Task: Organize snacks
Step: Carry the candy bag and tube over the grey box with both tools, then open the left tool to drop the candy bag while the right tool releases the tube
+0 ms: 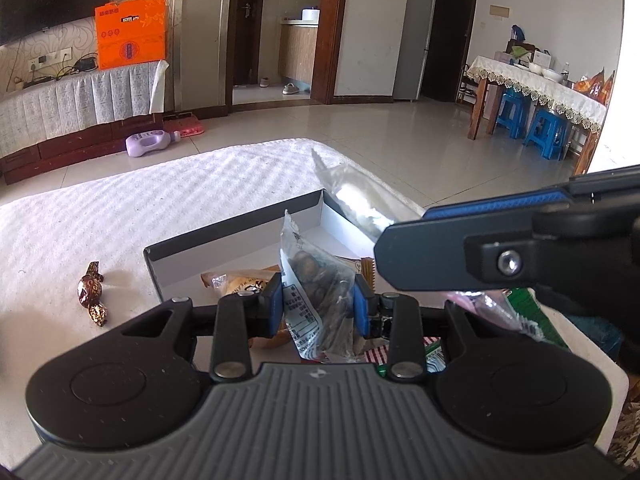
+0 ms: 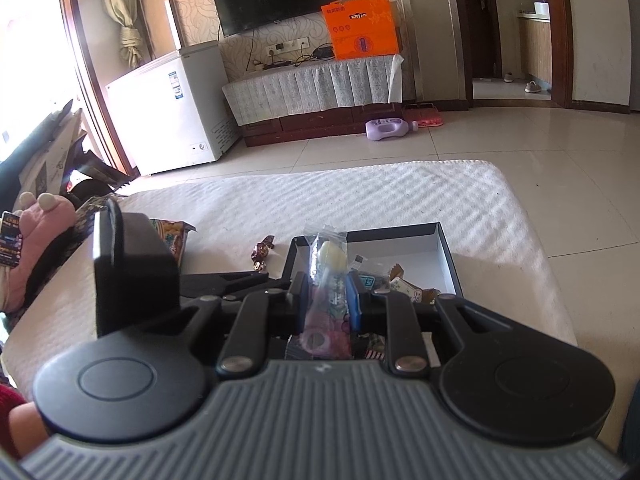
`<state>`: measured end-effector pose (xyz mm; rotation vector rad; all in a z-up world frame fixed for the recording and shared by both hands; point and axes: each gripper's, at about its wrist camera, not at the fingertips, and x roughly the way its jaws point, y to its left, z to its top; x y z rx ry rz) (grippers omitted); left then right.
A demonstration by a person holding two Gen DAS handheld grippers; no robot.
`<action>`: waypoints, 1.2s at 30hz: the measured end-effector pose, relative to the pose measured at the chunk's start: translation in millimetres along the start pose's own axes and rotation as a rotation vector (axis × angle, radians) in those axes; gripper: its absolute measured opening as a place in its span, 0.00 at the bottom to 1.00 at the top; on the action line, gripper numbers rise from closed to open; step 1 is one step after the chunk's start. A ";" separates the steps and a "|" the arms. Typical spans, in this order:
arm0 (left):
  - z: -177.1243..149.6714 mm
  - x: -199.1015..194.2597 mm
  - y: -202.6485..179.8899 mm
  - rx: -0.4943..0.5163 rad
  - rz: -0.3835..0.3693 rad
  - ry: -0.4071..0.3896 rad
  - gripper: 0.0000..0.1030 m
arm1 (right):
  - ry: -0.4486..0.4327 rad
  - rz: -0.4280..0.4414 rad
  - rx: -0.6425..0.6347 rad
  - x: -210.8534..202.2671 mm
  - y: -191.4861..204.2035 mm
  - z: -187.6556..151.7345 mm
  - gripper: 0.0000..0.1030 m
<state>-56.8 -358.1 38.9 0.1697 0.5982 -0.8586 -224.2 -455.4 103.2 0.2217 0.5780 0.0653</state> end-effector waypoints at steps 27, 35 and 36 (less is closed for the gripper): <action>-0.2 -28.2 -8.8 0.044 -0.001 -0.014 0.77 | 0.019 0.002 0.021 8.1 -7.7 -2.4 0.23; -5.2 -41.1 -1.6 0.048 0.005 -0.009 0.78 | 0.016 -0.006 0.038 10.0 -13.1 -2.1 0.23; -5.4 -43.9 -1.1 0.051 0.005 -0.012 0.78 | 0.015 -0.007 0.041 10.4 -13.1 -2.1 0.23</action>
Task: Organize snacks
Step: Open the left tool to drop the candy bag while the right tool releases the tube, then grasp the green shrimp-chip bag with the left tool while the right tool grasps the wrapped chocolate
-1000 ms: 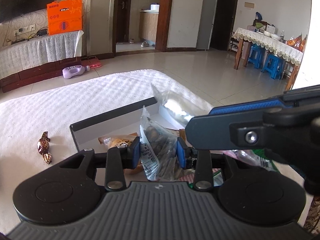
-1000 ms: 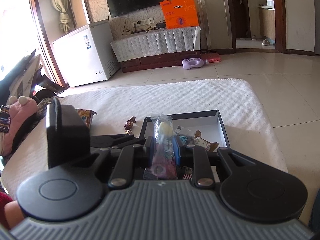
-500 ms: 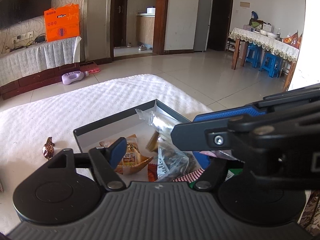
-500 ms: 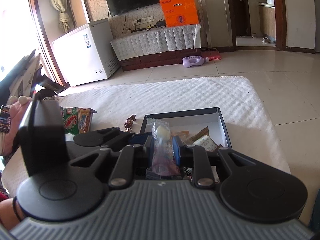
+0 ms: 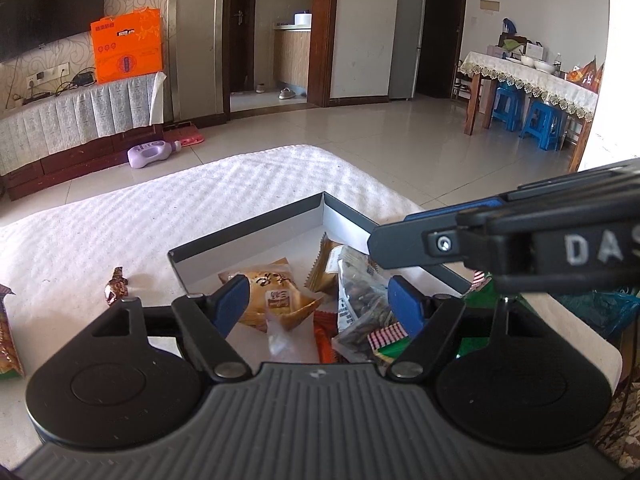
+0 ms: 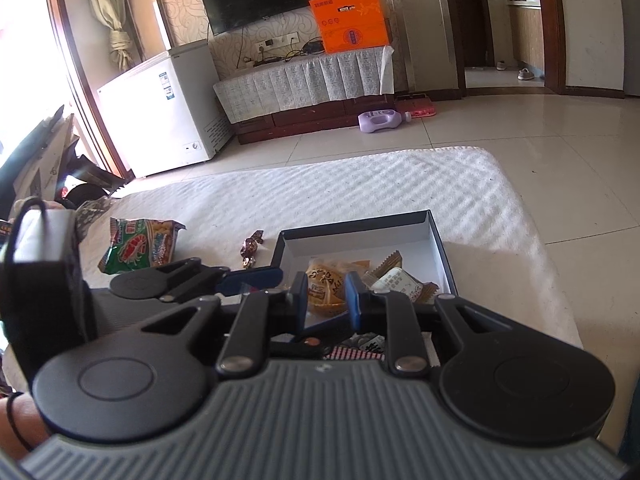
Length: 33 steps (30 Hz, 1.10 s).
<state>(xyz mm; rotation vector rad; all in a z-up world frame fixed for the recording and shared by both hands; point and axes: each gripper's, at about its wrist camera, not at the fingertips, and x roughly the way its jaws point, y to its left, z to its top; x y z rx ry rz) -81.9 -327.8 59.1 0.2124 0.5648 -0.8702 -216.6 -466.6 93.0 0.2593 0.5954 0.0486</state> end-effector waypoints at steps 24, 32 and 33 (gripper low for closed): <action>-5.2 -49.1 19.8 -0.005 -0.002 -0.050 0.82 | -0.055 -0.006 0.136 2.7 -15.0 -0.9 0.51; -7.3 -61.4 36.1 -0.019 0.033 -0.055 0.82 | -0.058 0.004 0.107 9.1 4.5 2.1 0.64; -7.7 -62.4 40.3 -0.024 0.041 -0.055 0.82 | -0.067 -0.001 0.099 9.0 7.9 2.2 0.67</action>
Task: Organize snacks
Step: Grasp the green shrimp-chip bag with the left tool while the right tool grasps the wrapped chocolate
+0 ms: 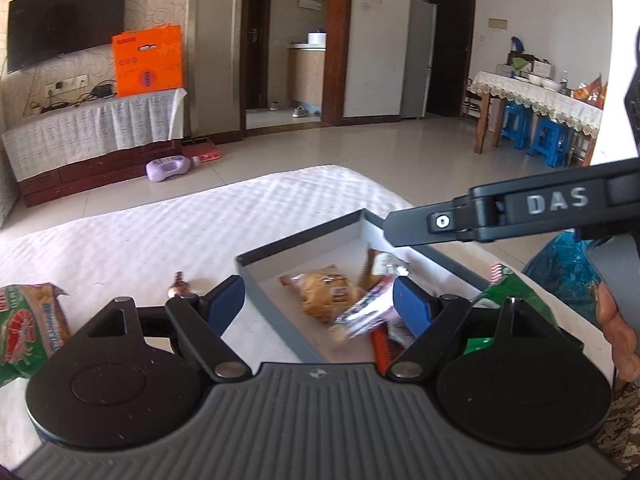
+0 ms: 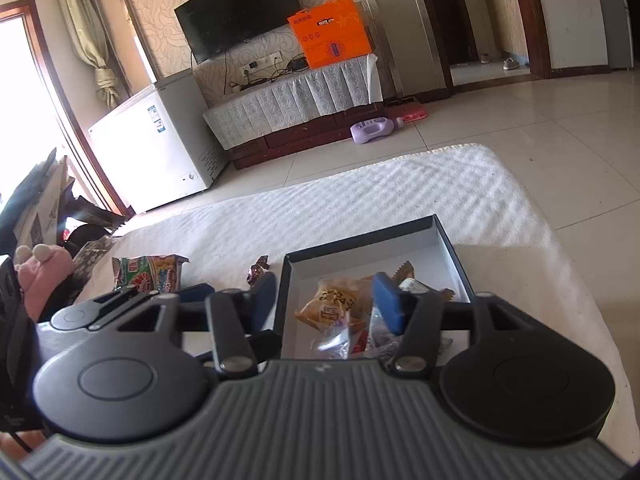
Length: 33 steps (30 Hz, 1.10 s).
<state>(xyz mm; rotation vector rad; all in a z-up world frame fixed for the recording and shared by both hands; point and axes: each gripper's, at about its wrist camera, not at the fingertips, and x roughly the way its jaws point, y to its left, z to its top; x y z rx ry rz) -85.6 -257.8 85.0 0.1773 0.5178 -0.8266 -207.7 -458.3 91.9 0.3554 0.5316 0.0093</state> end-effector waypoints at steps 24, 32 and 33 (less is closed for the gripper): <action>-26.8 -42.8 84.4 -0.053 0.153 0.061 0.83 | 0.081 0.067 -0.190 54.5 96.8 -8.7 0.57; -39.1 -57.0 129.3 -0.108 0.231 0.103 0.83 | 0.164 0.065 -0.305 100.7 143.3 -19.5 0.48; -38.9 -57.7 134.6 -0.118 0.236 0.104 0.83 | 0.168 0.040 -0.324 108.4 148.0 -19.6 0.48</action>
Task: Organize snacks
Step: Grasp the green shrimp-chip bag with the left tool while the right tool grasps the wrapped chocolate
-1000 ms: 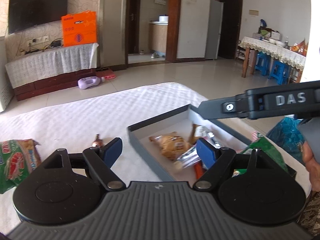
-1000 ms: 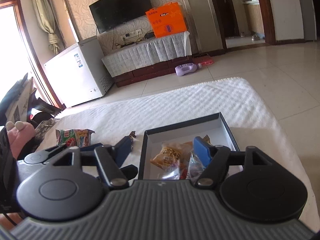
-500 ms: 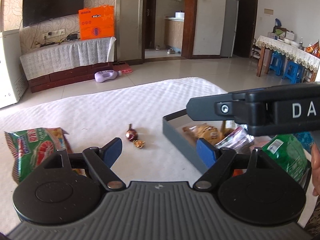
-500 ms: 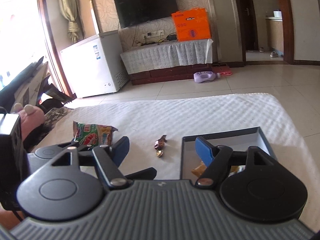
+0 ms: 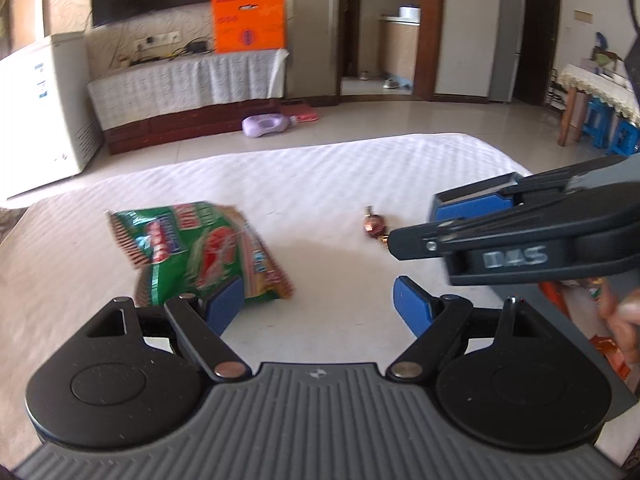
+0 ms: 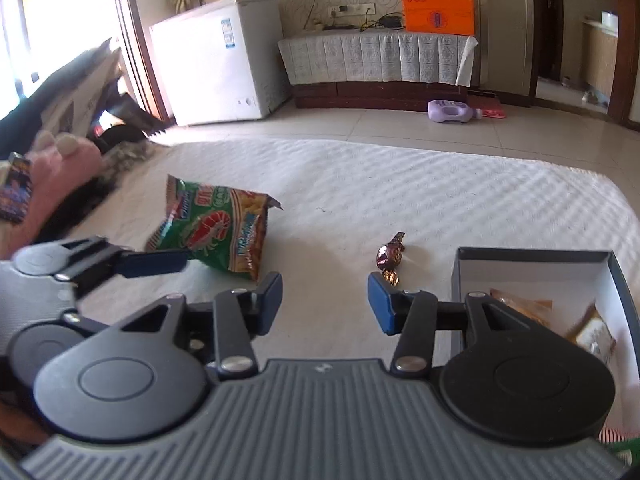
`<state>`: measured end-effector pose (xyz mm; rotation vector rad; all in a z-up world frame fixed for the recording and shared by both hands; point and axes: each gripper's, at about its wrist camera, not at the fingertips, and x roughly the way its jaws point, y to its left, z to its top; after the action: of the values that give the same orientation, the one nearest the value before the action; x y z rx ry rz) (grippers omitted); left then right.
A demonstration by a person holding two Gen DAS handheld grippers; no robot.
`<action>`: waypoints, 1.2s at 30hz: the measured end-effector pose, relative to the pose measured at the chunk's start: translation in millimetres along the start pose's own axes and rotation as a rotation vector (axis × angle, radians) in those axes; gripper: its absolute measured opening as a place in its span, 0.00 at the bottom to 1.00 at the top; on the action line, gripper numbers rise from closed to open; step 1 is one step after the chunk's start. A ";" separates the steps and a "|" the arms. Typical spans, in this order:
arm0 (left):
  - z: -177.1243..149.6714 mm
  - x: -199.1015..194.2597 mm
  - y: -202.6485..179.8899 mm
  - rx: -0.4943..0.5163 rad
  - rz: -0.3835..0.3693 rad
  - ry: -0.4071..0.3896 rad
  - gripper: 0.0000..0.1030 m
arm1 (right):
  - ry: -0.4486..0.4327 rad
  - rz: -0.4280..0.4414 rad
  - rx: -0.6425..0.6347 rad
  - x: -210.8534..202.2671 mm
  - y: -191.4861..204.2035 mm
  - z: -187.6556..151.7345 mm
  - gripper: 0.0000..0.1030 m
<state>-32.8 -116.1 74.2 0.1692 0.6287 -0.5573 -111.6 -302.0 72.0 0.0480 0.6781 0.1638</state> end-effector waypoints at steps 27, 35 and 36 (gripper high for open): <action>20.1 52.5 103.2 -0.248 0.112 0.021 0.96 | 0.142 -0.076 0.013 80.6 -26.6 0.7 0.15; 3.2 82.2 119.0 -0.406 -0.010 0.017 0.73 | 0.118 -0.089 0.003 77.8 -25.6 9.4 0.25; 5.1 81.1 116.6 -0.401 -0.031 0.009 0.64 | 0.103 -0.097 0.002 76.4 -24.8 10.9 0.31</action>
<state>87.1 -55.5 27.9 -0.2160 0.7396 -0.4496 -42.9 -313.7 30.6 0.0085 0.7819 0.0722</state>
